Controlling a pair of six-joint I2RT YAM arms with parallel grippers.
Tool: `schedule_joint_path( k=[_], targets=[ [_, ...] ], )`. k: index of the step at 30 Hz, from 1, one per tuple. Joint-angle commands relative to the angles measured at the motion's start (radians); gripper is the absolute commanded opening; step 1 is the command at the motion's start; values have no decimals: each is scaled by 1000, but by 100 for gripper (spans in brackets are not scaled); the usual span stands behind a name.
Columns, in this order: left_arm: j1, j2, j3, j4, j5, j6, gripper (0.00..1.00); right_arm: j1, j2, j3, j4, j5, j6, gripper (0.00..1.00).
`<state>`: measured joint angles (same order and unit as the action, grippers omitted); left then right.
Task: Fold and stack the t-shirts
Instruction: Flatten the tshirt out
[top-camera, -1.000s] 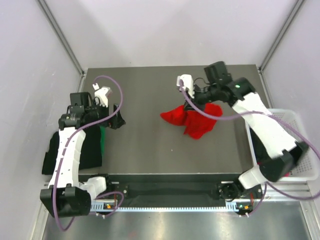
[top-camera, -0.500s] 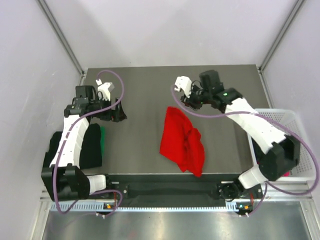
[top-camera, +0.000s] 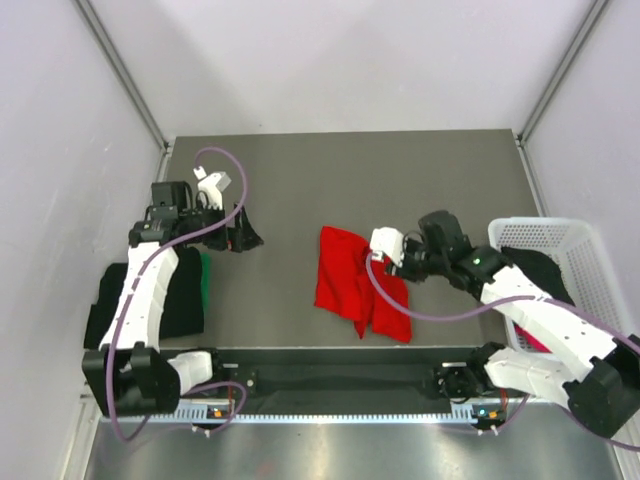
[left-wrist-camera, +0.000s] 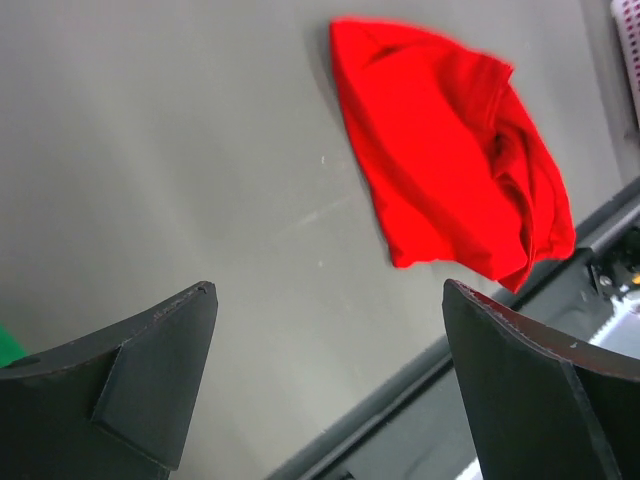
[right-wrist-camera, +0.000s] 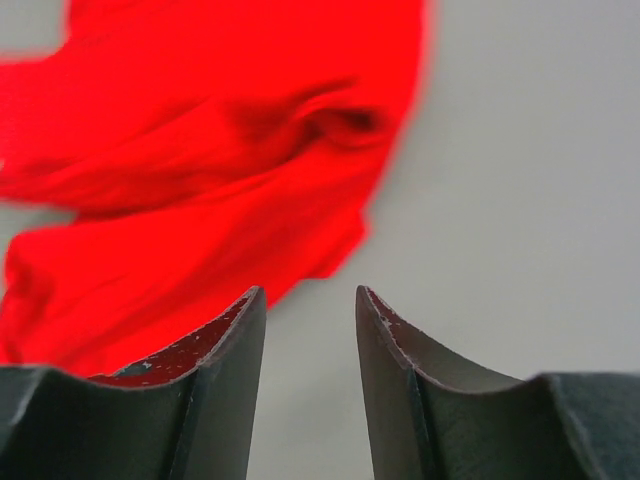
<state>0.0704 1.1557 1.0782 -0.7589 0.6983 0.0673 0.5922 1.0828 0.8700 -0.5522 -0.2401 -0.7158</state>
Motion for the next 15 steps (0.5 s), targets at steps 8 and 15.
schedule_joint_path(
  k=[8, 15],
  targets=[
    [2, 199, 84, -48, -62, 58, 89, 210, 22, -190, 3, -73, -62, 40],
    [2, 216, 112, -59, -114, 63, 88, 319, 72, -175, -31, -125, -45, 39]
  ],
)
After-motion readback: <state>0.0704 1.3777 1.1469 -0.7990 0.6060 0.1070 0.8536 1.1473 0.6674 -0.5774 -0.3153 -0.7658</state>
